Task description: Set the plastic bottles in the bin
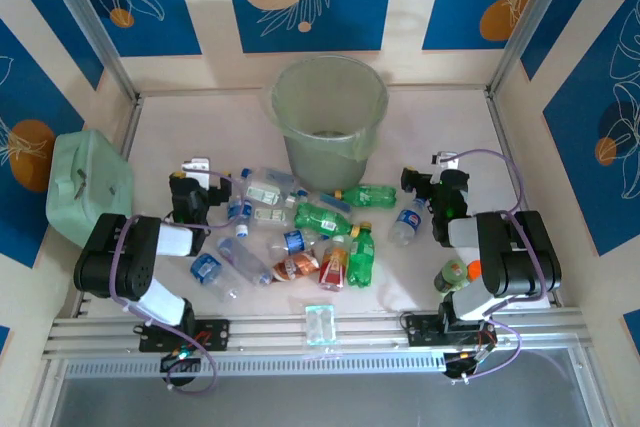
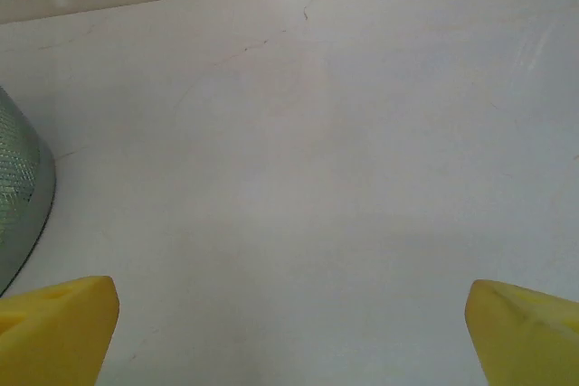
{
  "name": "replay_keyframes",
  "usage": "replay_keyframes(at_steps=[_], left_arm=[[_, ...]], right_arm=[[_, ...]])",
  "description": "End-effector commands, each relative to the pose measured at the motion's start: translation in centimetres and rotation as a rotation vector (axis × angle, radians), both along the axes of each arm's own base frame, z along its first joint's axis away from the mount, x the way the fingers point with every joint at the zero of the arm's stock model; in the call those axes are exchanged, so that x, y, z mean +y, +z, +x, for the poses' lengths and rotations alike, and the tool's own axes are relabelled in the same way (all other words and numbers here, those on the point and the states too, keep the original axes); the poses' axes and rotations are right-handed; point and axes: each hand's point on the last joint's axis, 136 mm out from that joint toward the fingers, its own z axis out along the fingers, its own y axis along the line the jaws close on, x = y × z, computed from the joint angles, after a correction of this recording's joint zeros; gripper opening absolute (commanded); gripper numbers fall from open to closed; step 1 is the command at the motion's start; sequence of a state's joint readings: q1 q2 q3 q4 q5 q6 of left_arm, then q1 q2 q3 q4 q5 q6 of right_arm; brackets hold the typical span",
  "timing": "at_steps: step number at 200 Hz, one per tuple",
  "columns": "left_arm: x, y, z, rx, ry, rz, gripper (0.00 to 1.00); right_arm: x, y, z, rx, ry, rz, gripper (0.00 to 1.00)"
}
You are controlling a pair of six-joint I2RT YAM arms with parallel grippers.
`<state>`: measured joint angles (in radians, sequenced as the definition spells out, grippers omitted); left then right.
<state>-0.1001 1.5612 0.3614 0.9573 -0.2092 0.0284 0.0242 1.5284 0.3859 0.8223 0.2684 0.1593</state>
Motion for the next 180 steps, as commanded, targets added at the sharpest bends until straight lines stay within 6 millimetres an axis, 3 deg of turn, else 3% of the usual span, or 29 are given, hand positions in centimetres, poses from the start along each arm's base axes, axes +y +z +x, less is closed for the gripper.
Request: replay_keyframes(at_steps=[1, 180], left_arm=[[-0.17, 0.06, 0.14, -0.002, -0.017, -0.006, 1.00], [-0.18, 0.01, 0.21, 0.002, -0.026, -0.018, 1.00]], right_arm=[[0.33, 1.23, 0.54, -0.041, 0.021, -0.015, 0.99], [0.35, 1.23, 0.54, -0.041, 0.022, -0.013, 0.99]])
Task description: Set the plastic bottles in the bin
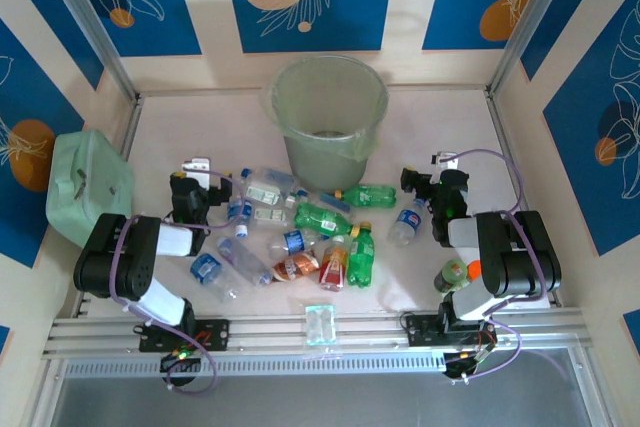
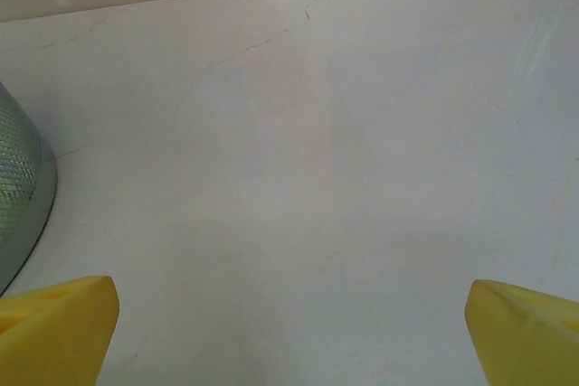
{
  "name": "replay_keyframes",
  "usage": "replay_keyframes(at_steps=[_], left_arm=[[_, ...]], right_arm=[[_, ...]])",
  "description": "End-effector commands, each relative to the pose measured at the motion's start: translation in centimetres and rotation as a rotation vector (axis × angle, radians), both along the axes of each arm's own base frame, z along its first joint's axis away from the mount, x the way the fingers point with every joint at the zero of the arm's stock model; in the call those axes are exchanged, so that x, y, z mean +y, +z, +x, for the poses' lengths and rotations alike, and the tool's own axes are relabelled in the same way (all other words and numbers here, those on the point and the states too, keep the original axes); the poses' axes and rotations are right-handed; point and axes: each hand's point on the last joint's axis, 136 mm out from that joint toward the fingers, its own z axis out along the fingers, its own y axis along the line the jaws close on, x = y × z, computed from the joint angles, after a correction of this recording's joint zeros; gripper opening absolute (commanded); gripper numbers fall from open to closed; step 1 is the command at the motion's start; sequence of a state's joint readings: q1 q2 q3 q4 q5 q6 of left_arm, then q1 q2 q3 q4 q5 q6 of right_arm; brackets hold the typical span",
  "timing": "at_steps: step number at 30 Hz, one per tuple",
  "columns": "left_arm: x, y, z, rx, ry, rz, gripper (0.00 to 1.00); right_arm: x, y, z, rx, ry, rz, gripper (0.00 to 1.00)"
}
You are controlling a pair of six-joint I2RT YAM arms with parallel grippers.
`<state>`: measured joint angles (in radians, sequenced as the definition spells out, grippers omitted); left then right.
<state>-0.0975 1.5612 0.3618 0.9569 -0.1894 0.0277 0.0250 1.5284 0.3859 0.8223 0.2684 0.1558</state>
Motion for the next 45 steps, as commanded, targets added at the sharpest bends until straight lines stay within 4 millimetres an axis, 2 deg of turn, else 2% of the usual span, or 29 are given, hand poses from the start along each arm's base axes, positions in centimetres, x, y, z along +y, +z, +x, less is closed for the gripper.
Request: replay_keyframes(at_steps=[1, 6, 8, 9, 10, 11, 12, 14, 16, 18, 19, 22, 25, 28, 31, 35, 45], left_arm=[[0.1, 0.0, 0.2, 0.001, -0.010, -0.011, 1.00], [0.1, 0.0, 0.2, 0.002, -0.010, -0.011, 1.00], [0.7, 0.9, 0.2, -0.003, 0.037, 0.005, 1.00], [1.3, 1.7, 0.2, 0.026, 0.087, 0.019, 1.00], [2.3, 3.4, 0.2, 0.064, 0.151, 0.031, 1.00], [3.6, 6.0, 0.1, 0.052, 0.238, 0.029, 1.00], [4.9, 8.5, -0.2, 0.019, 0.333, 0.001, 1.00], [6.0, 13.9, -1.6, -0.021, 0.425, -0.100, 1.00], [5.8, 17.1, -3.2, -0.035, 0.459, -0.250, 0.99], [3.7, 18.5, -4.0, -0.012, 0.390, -0.393, 0.94], [2.2, 19.0, -4.2, 0.008, 0.333, -0.451, 0.92], [-3.0, 19.0, -5.5, 0.115, 0.160, -0.487, 0.88], [-8.1, 18.9, -7.8, 0.207, -0.030, -0.481, 0.86], [-12.9, 18.7, -10.7, 0.288, -0.234, -0.524, 0.82], [-16.2, 18.2, -13.5, 0.355, -0.374, -0.546, 0.80], [-18.2, 18.2, -15.6, 0.400, -0.472, -0.567, 0.76], [-18.8, 17.7, -15.9, 0.417, -0.504, -0.574, 0.74]], right_arm=[[0.3, 1.2, 0.5, -0.041, 0.020, -0.009, 0.99], [0.3, 1.2, 0.5, -0.041, 0.020, -0.010, 0.99], [0.5, 2.7, 0.7, -0.061, 0.009, -0.025, 0.99], [0.6, 4.4, 0.6, -0.057, -0.018, -0.059, 0.99], [-0.4, 6.9, 0.4, -0.033, -0.116, -0.089, 0.99], [-2.5, 9.9, -0.3, -0.010, -0.288, -0.015, 0.99], [-4.2, 12.0, -1.9, 0.045, -0.416, 0.136, 0.99], [-6.0, 13.5, -5.4, 0.159, -0.575, 0.359, 0.99], [-7.5, 12.7, -8.4, 0.202, -0.738, 0.487, 0.99], [-5.2, 13.1, -8.4, 0.263, -0.550, 0.588, 0.99], [-3.9, 13.3, -8.9, 0.331, -0.509, 0.595, 0.99], [-1.6, 13.1, -11.4, 0.597, -0.522, 0.478, 0.99], [0.0, 13.2, -14.0, 0.837, -0.547, 0.358, 0.99], [2.4, 13.5, -14.9, 0.899, -0.423, 0.292, 0.99], [4.6, 12.8, -15.2, 0.907, -0.307, 0.347, 0.99], [5.1, 10.9, -15.2, 0.983, -0.308, 0.396, 0.92], [5.1, 5.0, -13.0, 1.149, -0.331, 0.449, 0.82]])
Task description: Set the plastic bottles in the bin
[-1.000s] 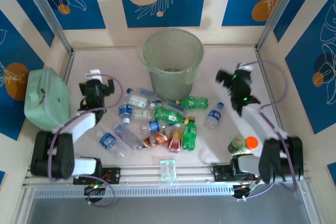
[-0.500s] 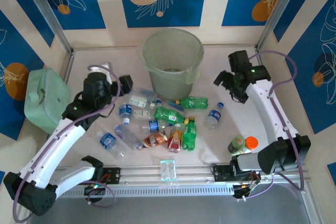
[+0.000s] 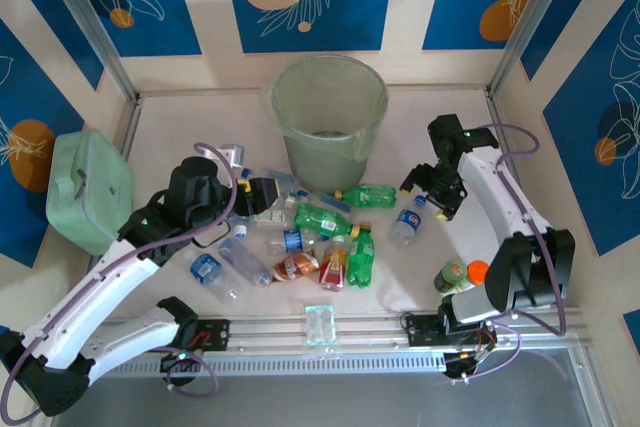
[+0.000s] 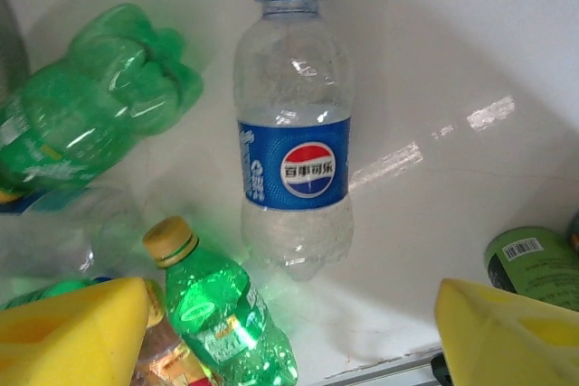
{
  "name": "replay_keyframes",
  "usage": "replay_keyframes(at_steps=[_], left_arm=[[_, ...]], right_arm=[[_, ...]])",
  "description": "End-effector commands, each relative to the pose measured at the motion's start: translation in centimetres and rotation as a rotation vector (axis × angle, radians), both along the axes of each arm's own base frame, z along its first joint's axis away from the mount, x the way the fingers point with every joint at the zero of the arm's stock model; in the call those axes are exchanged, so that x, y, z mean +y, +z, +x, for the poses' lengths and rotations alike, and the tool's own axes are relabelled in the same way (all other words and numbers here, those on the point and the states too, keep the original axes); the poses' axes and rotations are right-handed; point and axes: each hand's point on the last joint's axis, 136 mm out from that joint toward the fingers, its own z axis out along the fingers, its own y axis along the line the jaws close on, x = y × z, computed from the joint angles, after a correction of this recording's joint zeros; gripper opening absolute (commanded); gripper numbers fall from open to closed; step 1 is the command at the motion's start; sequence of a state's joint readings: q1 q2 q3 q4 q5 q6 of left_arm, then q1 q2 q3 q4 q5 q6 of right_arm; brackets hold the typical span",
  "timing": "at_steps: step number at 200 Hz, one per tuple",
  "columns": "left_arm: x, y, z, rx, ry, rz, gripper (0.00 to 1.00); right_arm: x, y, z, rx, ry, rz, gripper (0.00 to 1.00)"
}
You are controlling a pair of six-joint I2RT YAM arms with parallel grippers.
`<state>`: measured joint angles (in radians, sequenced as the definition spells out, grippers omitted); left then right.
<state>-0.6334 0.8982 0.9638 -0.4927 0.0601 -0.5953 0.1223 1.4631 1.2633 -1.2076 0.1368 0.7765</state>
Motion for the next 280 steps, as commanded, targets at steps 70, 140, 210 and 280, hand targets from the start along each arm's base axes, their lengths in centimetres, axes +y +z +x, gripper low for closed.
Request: replay_keyframes(at_steps=[70, 140, 210, 280], left_arm=[[-0.8, -1.2, -0.2, 0.050, -0.014, -0.037, 0.72], [-1.5, -2.2, 0.3, 0.088, -0.005, -0.054, 0.72], [-2.0, -2.1, 0.6, 0.097, -0.008, -0.076, 0.72], [-1.7, -1.3, 1.2, 0.072, 0.004, -0.037, 0.73]], right_arm=[[0.7, -6.8, 2.1, 0.110, 0.015, 0.072, 0.82], [0.1, -10.8, 2.9, 0.186, -0.003, 0.044, 0.79], [-0.9, -11.6, 2.5, 0.181, -0.028, 0.024, 0.66], [-1.3, -5.3, 3.4, -0.023, -0.029, 0.010, 0.59]])
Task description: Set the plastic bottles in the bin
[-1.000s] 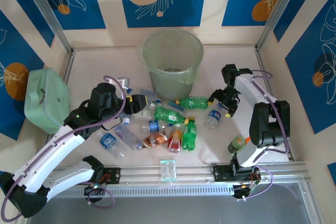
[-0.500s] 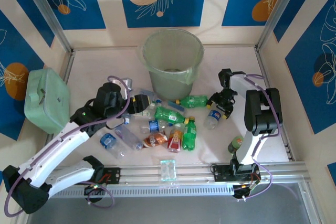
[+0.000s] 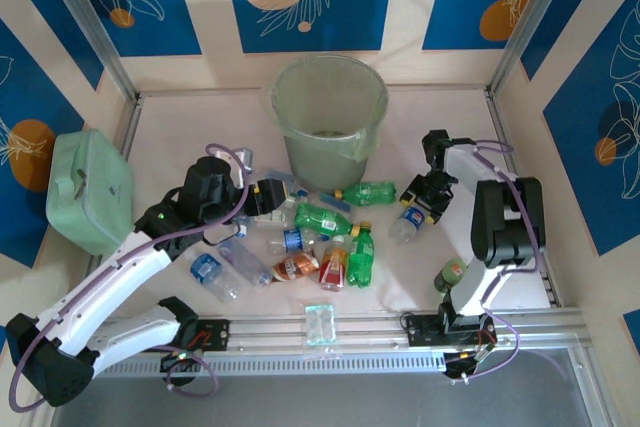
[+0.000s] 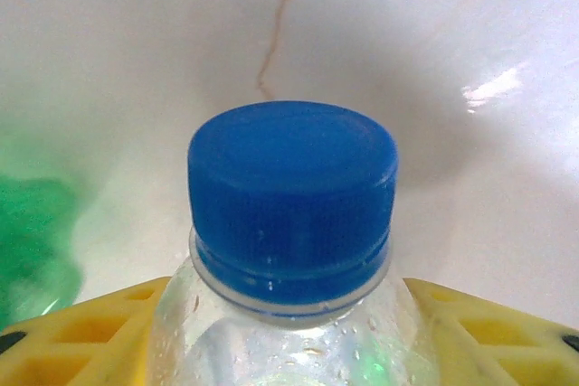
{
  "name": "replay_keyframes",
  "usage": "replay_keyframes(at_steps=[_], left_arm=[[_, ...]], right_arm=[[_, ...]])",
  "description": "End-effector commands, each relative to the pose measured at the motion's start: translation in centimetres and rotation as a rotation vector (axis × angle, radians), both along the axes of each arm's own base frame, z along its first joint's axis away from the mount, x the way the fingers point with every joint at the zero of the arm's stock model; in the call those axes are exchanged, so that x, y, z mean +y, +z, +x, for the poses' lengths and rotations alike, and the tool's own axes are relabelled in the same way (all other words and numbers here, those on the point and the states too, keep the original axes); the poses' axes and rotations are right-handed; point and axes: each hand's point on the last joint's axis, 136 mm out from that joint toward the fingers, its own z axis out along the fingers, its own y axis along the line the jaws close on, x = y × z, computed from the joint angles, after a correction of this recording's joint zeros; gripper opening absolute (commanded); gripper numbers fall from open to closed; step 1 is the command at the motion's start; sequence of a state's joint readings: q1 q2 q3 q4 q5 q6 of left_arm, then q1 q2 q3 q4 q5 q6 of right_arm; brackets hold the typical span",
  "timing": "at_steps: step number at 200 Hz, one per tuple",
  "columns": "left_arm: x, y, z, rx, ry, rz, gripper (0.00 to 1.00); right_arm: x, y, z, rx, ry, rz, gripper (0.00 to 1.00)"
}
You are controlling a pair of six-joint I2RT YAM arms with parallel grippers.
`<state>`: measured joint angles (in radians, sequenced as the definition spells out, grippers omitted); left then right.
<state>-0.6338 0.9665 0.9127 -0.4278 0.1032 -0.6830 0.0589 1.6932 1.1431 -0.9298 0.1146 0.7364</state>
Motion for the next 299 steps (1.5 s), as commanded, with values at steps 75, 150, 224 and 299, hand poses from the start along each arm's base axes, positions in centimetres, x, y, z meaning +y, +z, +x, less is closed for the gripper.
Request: replay_keyframes(at_steps=[75, 150, 224, 299], left_arm=[[-4.9, 9.9, 0.6, -0.134, -0.185, -0.220, 1.00], [-11.1, 21.8, -3.4, -0.231, -0.596, -0.824, 1.00], [-13.3, 19.2, -5.8, -0.187, -0.687, -0.724, 1.00], [-13.5, 19.3, -6.1, -0.207, -0.706, -0.700, 0.69]], right_arm=[[6.1, 24.3, 0.6, -0.787, 0.182, 0.152, 0.57], [15.9, 38.5, -2.9, -1.205, 0.378, 0.632, 0.57], [19.1, 39.6, -3.0, -1.183, 0.410, 0.818, 0.57], [19.9, 39.3, -3.0, -1.176, 0.427, 0.819, 0.57]])
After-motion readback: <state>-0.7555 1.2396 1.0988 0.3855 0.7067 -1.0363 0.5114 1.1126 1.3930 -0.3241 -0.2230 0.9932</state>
